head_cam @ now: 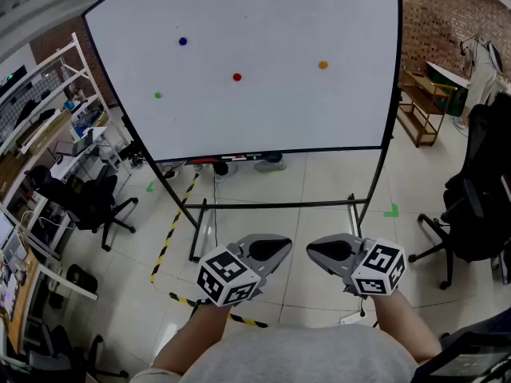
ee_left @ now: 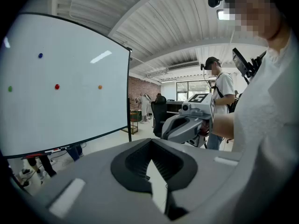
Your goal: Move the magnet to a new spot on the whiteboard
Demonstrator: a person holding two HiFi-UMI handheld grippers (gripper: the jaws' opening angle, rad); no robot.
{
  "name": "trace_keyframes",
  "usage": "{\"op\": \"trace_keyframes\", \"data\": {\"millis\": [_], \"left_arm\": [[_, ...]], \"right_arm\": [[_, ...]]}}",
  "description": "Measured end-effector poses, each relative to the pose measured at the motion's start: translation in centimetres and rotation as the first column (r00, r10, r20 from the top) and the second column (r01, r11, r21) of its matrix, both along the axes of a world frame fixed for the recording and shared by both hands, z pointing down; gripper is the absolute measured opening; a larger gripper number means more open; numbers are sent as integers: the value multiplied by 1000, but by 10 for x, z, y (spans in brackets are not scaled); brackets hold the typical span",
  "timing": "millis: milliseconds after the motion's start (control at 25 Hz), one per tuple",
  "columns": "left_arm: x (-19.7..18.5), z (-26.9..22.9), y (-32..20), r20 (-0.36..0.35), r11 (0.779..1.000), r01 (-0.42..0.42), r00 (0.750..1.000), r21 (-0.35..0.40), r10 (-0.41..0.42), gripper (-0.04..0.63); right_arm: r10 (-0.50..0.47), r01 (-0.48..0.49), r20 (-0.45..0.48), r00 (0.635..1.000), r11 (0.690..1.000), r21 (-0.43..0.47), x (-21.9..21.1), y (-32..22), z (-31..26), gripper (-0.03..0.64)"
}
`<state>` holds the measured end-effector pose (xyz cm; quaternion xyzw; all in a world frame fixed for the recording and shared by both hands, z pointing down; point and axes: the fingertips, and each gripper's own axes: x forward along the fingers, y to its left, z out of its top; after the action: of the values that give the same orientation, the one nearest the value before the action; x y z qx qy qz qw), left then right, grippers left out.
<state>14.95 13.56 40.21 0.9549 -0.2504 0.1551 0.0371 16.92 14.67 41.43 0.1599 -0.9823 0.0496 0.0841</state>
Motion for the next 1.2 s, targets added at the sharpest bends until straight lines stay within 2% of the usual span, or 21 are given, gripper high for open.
{"op": "trace_keyframes", "data": {"millis": [280,520,800,1040,1200], "left_arm": [[7,14,-25,7,1000,10,1000,-14,-9,-23],[-36,17,-79,-9,999,41,999,9,-40,-23],[-109,23,-202,-49,999,35,998,5,-35,-23],[-168,9,-316,-52,999,-36,998,15,37,-23],[-201,18,-379,-70,998,-62,996,-35,59,-23]], "right_arm": [[-33,31,-20,999,997,-77,7,-27,30,6],[-53,52,-23,998,998,-45,-26,-80,34,6],[-30,29,-41,999,999,-39,-99,-193,43,6],[23,-24,-53,998,999,-30,-164,-306,25,6],[67,-68,-33,997,997,-47,-199,-371,22,6]]}}
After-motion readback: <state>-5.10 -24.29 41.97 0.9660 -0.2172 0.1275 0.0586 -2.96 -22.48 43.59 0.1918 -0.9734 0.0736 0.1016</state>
